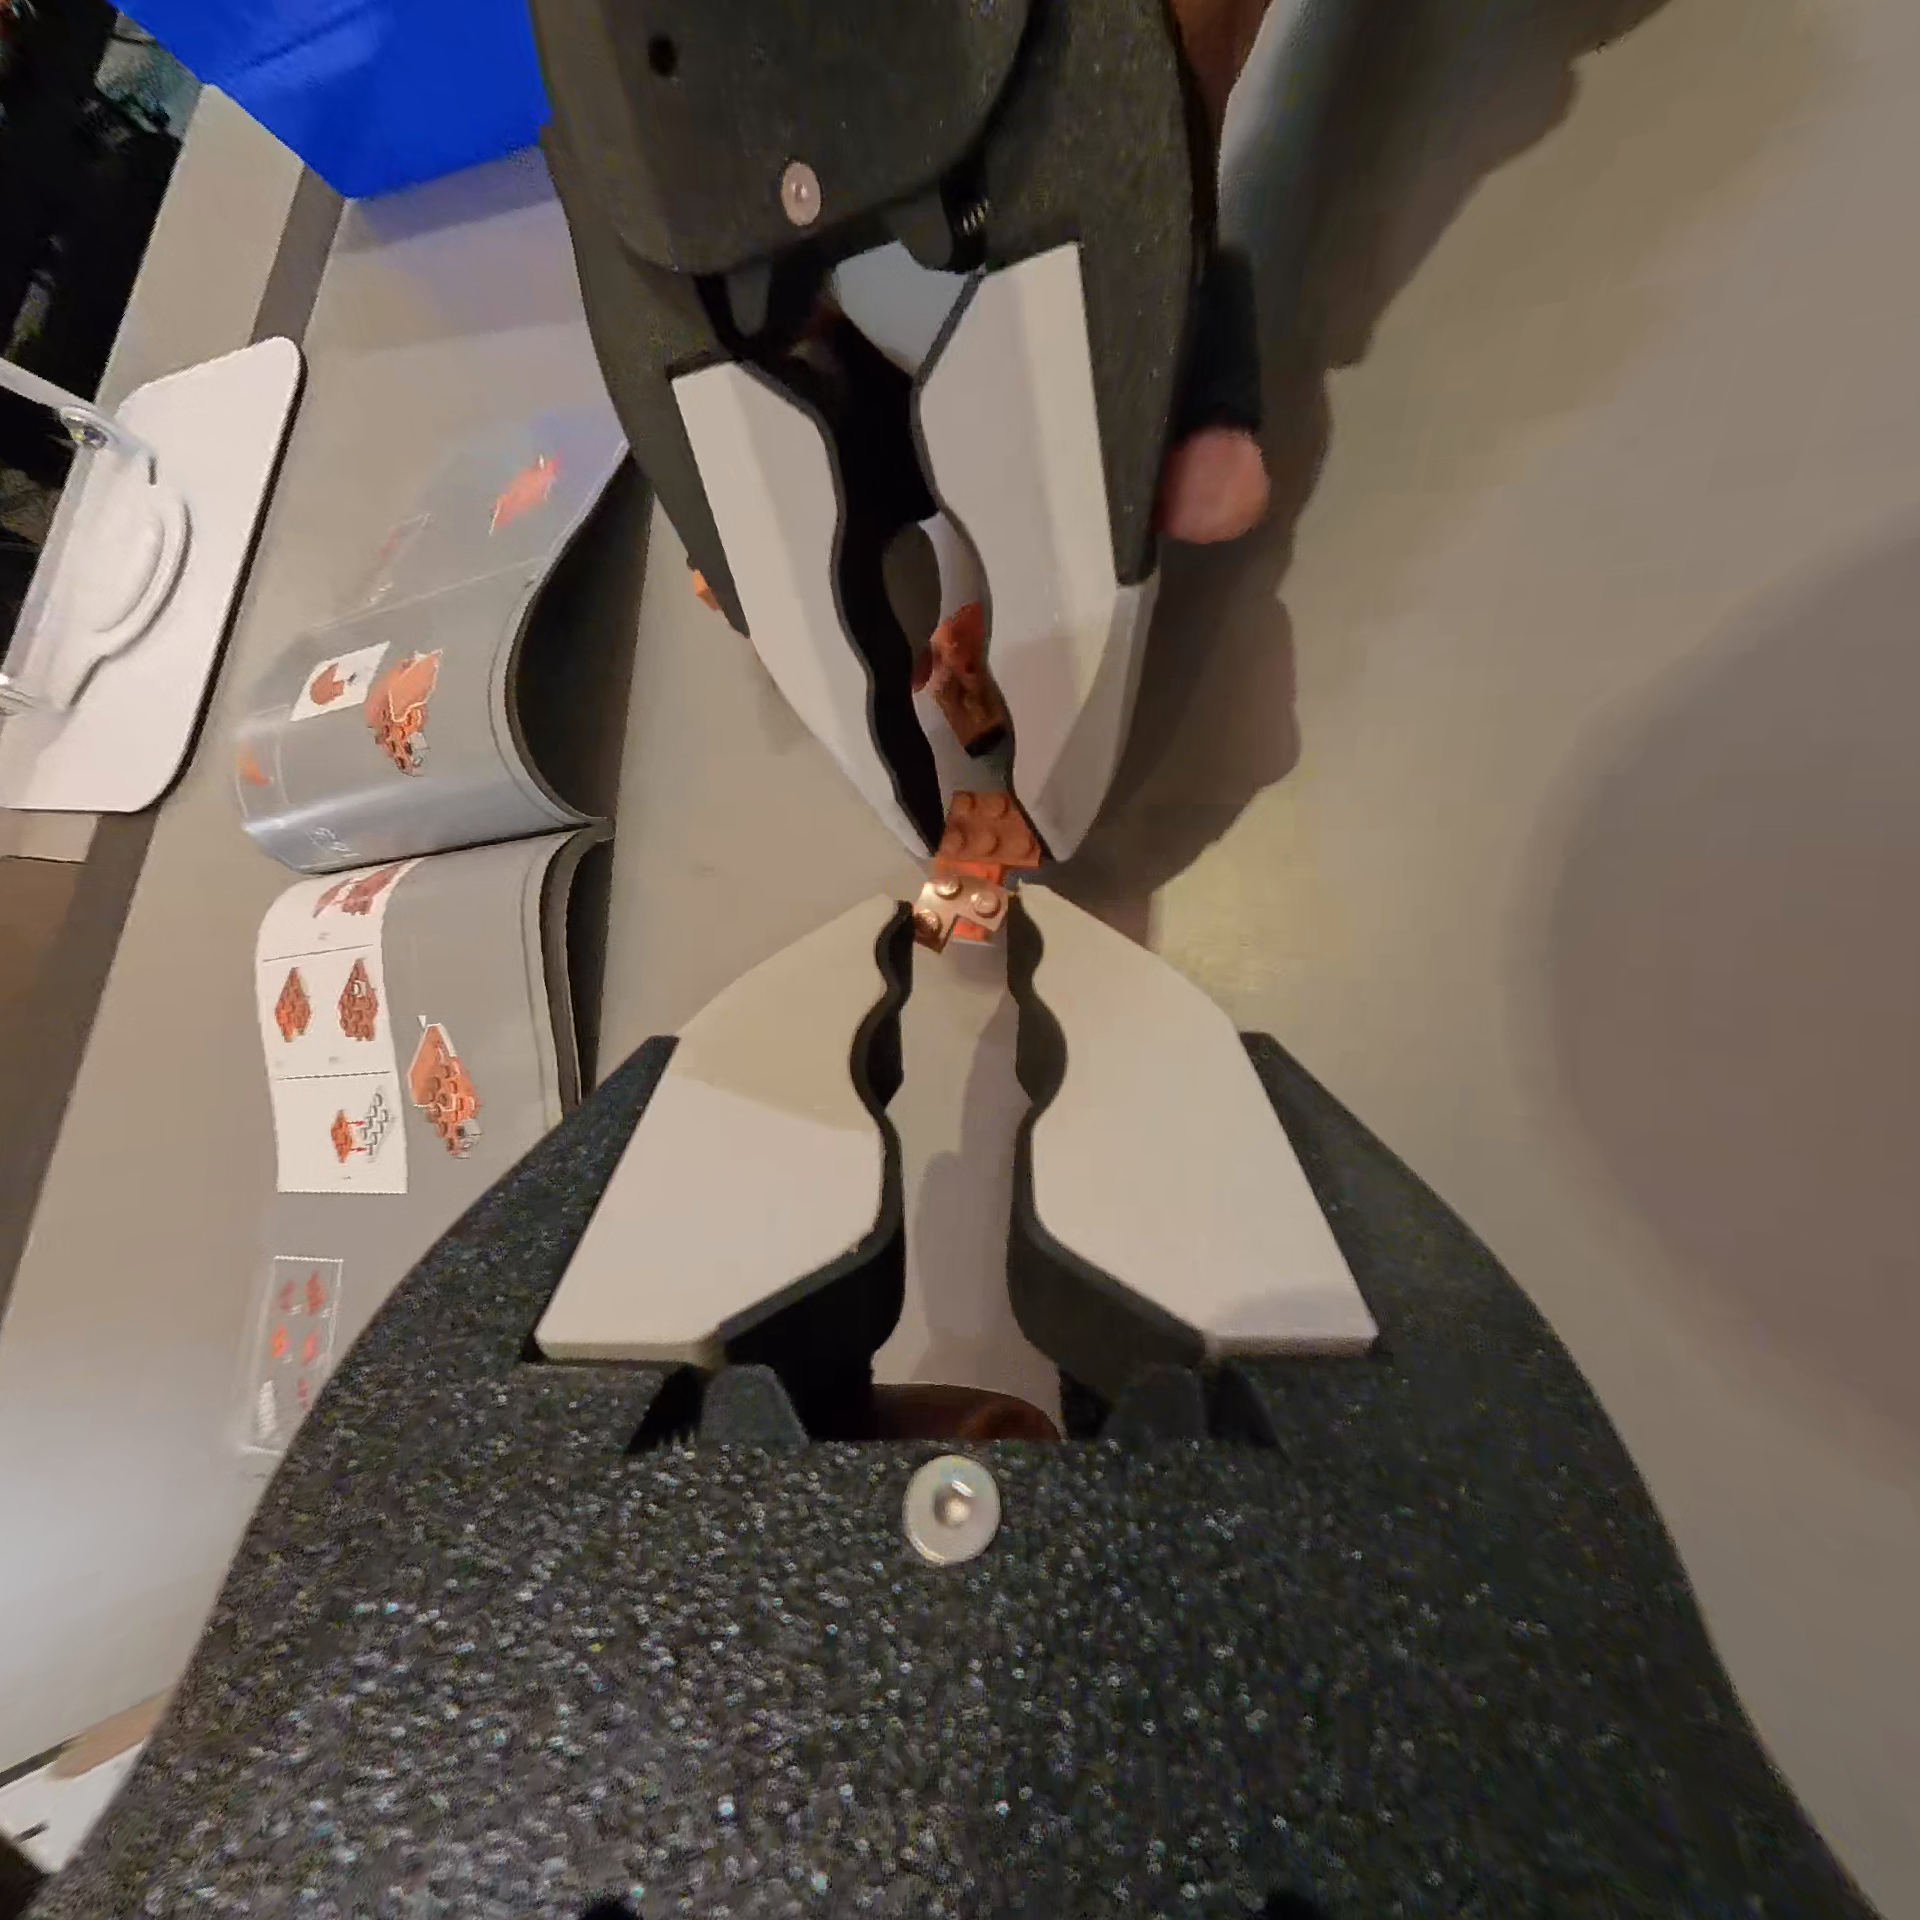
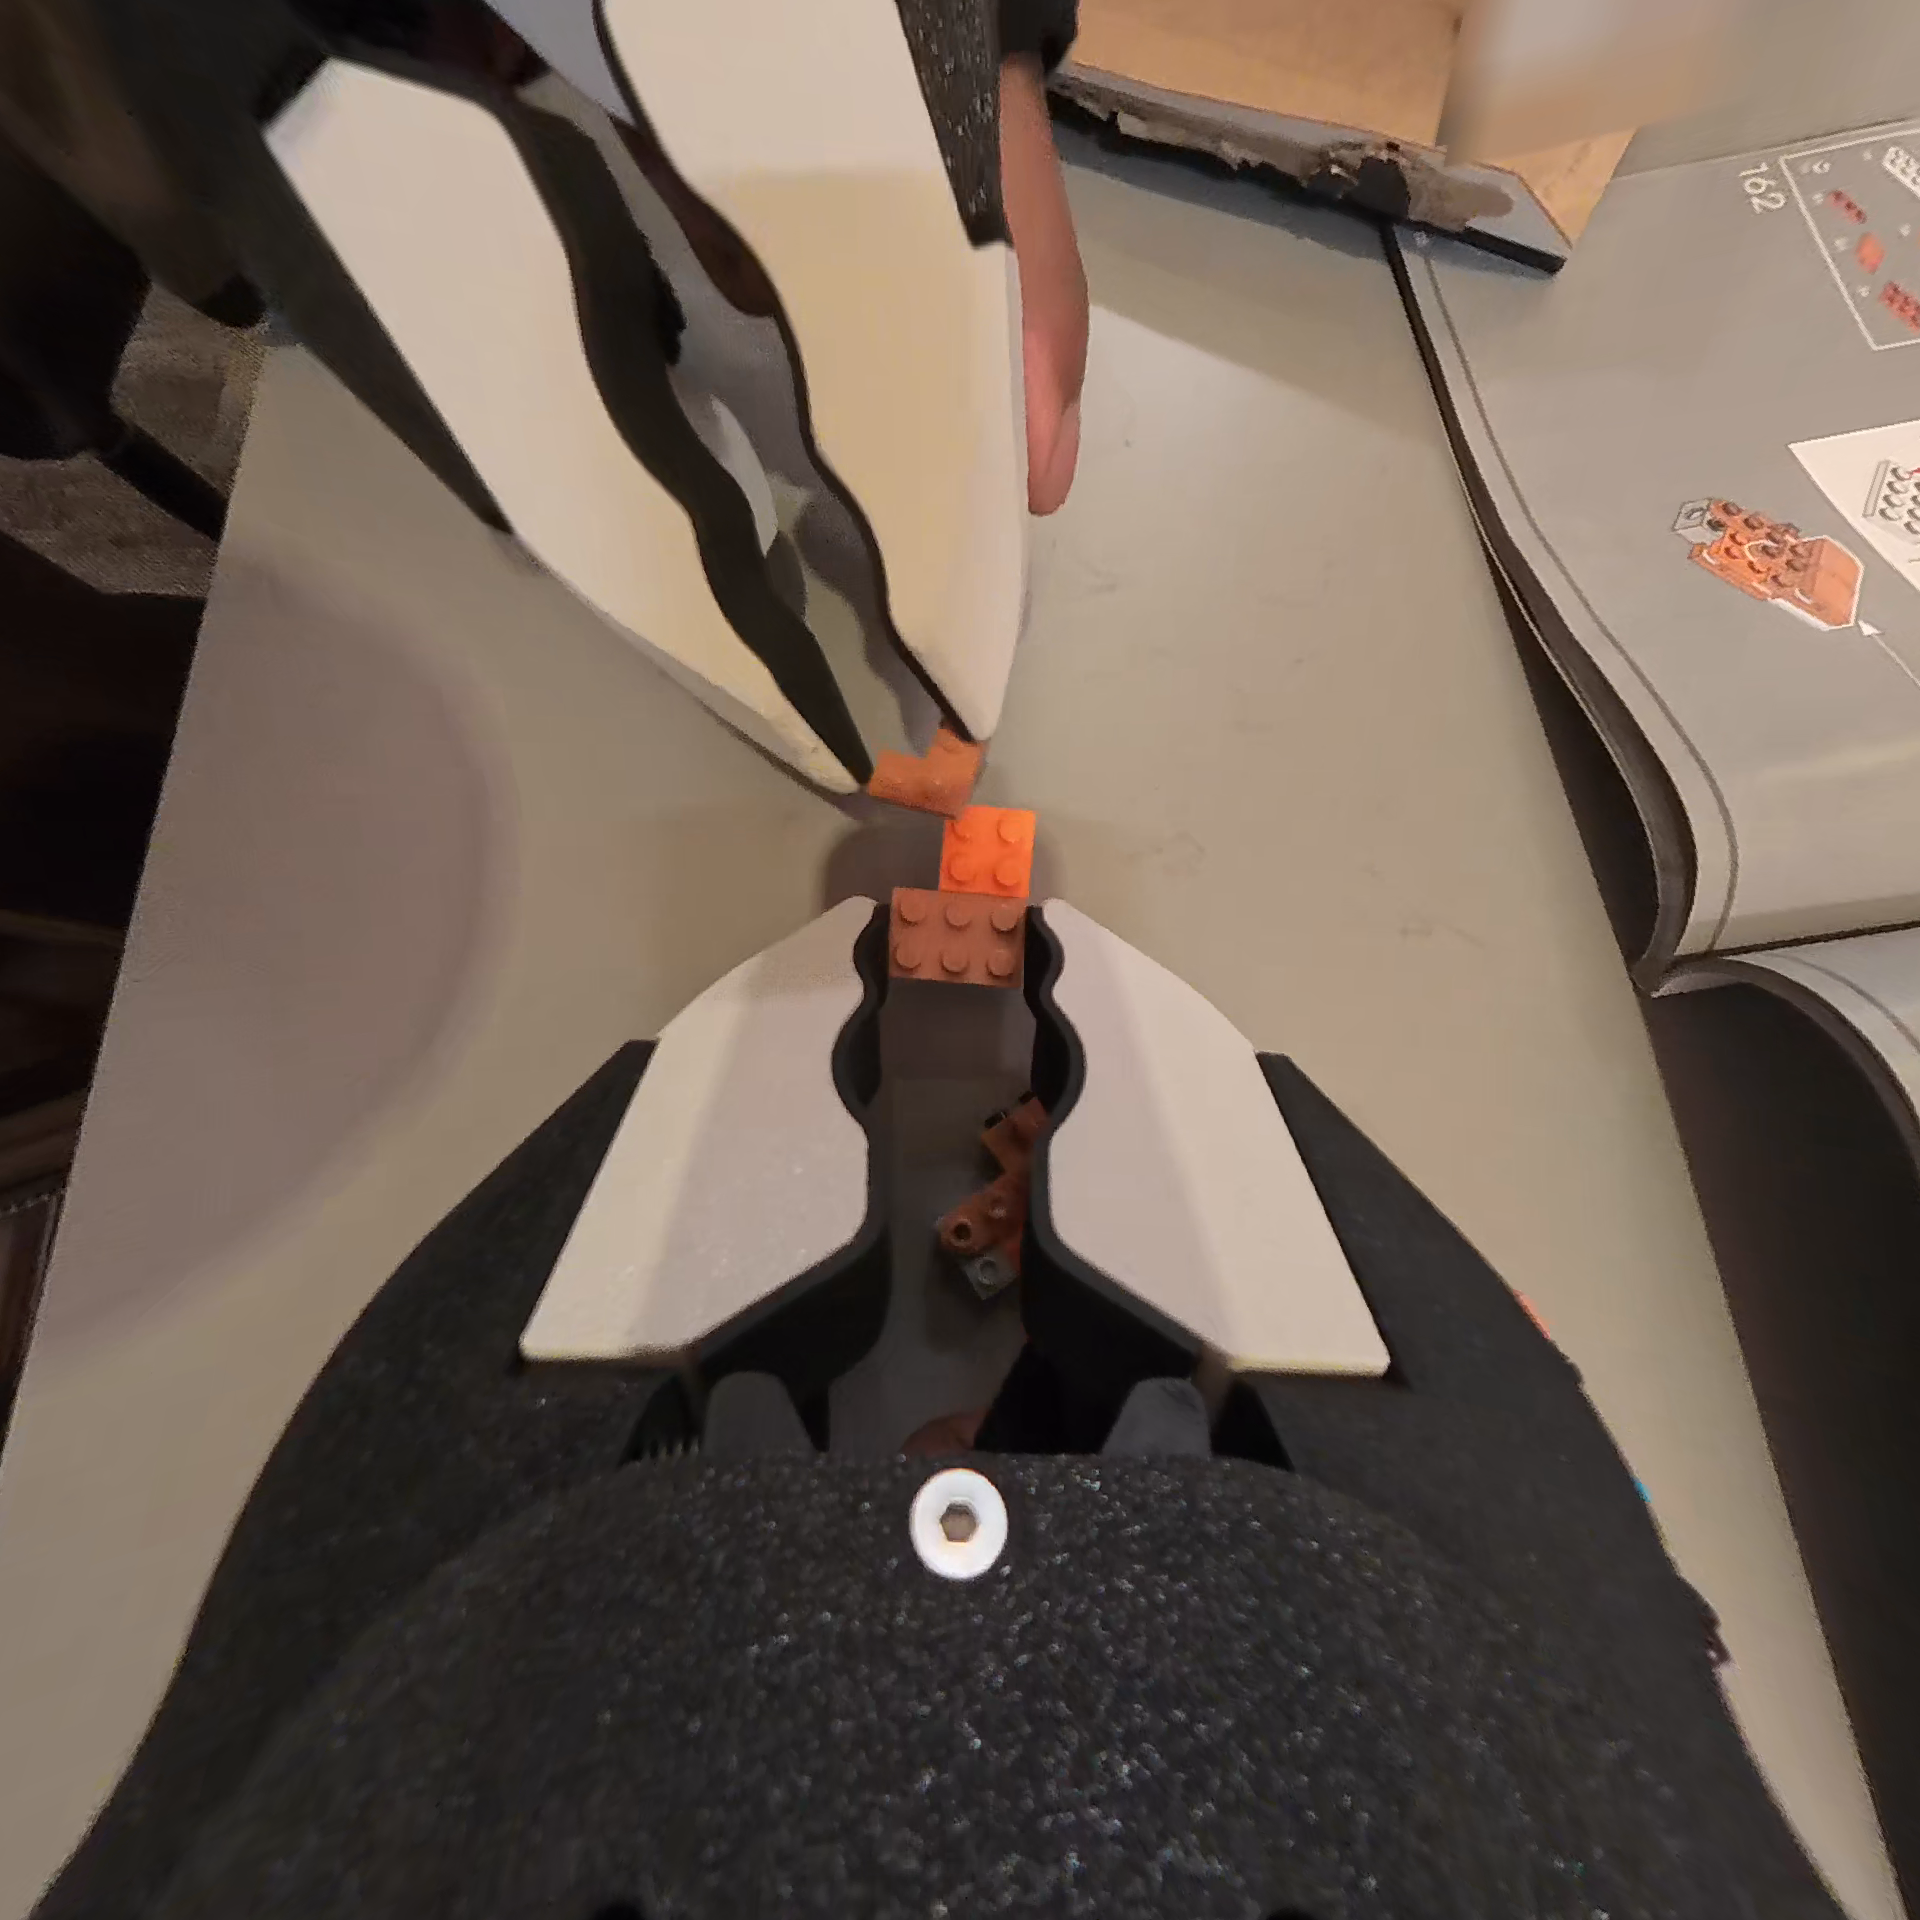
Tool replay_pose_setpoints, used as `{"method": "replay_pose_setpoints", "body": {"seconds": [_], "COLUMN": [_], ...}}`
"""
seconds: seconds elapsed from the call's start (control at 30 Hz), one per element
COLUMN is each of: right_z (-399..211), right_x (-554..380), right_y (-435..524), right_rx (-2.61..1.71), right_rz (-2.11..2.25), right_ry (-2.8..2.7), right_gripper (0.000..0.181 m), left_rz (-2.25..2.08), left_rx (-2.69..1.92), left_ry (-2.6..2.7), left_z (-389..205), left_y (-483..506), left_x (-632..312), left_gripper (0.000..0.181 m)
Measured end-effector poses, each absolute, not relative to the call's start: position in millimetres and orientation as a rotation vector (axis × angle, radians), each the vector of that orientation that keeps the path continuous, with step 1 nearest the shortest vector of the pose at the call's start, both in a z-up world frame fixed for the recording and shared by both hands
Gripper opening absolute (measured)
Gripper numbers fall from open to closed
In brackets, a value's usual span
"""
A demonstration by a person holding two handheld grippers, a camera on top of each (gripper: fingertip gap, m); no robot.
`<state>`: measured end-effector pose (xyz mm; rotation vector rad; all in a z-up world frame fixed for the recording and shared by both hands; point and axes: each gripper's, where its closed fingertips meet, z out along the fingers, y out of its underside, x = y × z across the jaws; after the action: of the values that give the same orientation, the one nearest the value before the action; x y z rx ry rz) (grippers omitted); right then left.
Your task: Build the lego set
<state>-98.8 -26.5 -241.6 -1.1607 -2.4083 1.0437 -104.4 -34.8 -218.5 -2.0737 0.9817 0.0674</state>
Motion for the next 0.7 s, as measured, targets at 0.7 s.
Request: {"method": "replay_pose_setpoints", "body": {"seconds": [0.7], "right_z": [-239.0], "right_x": [-101.1], "right_y": [-35.3], "right_rx": [-1.171], "right_rz": [1.091], "right_ry": [-2.37], "right_gripper": [0.024], "left_rz": [0.116], "left_rx": [-2.246], "left_ry": [0.968], "left_z": [-231.7], "left_y": [-35.2], "left_x": [-103.6], "left_gripper": [0.017]}}
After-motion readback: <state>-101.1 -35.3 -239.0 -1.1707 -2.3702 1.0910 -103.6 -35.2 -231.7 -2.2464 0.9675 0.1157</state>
